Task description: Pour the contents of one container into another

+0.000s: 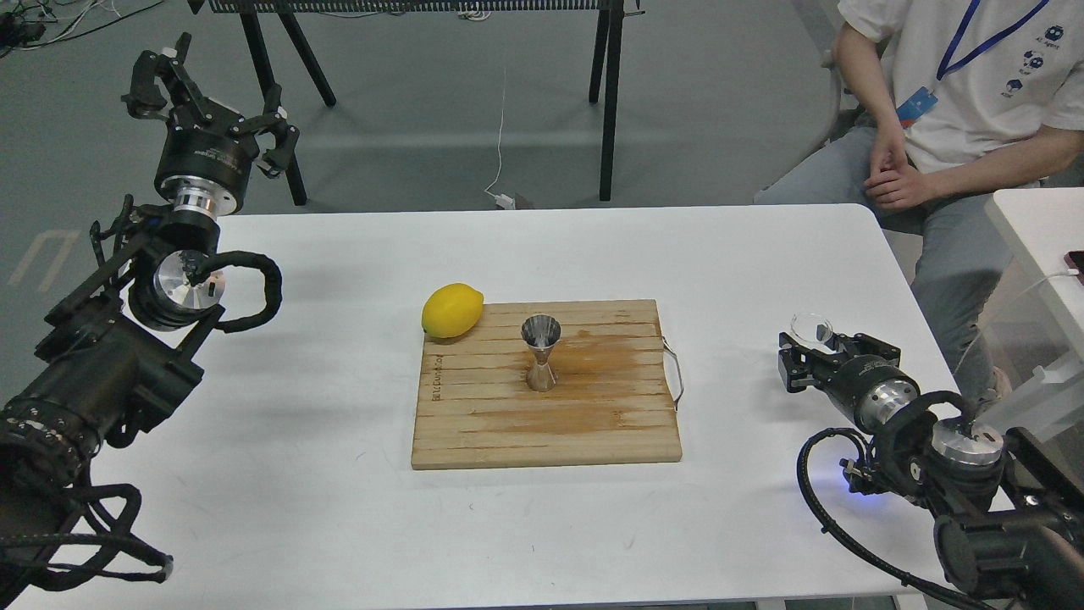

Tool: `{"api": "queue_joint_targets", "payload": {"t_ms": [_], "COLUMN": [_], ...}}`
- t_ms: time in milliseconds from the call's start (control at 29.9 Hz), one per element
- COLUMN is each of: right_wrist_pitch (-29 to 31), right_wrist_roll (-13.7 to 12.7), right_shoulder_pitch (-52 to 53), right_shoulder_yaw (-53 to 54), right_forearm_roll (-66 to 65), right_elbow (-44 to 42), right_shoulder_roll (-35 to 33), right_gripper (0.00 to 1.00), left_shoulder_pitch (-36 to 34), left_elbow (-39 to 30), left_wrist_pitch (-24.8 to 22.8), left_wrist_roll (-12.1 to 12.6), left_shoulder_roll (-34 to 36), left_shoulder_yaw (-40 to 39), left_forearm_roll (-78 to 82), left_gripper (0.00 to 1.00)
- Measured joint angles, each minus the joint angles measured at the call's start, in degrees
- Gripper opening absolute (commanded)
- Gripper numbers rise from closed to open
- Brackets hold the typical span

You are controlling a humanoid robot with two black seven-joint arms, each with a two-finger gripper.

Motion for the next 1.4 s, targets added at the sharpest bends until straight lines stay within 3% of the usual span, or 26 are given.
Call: {"api": "queue_joint_targets", "payload": {"t_ms": [33, 1037, 1405], "right_wrist_pitch": [0.01, -0.11, 6.85], "right_wrist_roll": [0.05, 0.3, 0.62], "right_shoulder_pitch": [-0.01, -1.83, -6.65], "right_shoulder_yaw": [0.0, 0.58, 4.66], "right_forearm_roll": [0.0, 0.0, -0.12], "right_elbow": [0.04, 1.94, 16.59], "right_shoulder_roll": [-0.01, -0.78, -14.39], "right_gripper": [0.98, 0.98, 0.99], "left_shoulder_pitch": [0.0, 0.08, -0.08], "left_elbow": [0.0, 0.02, -0.27], "left_wrist_pitch": [0.0, -0.04, 0.01], "left_wrist_roll": [0.0, -0.01, 0.11], "left_shoulder_roll": [-0.01, -0.12, -0.15], "left_shoulder_yaw": [0.0, 0.0, -0.08], "left_forearm_roll": [0.0, 0.0, 0.0], "left_gripper": [1.0, 1.0, 1.0]}}
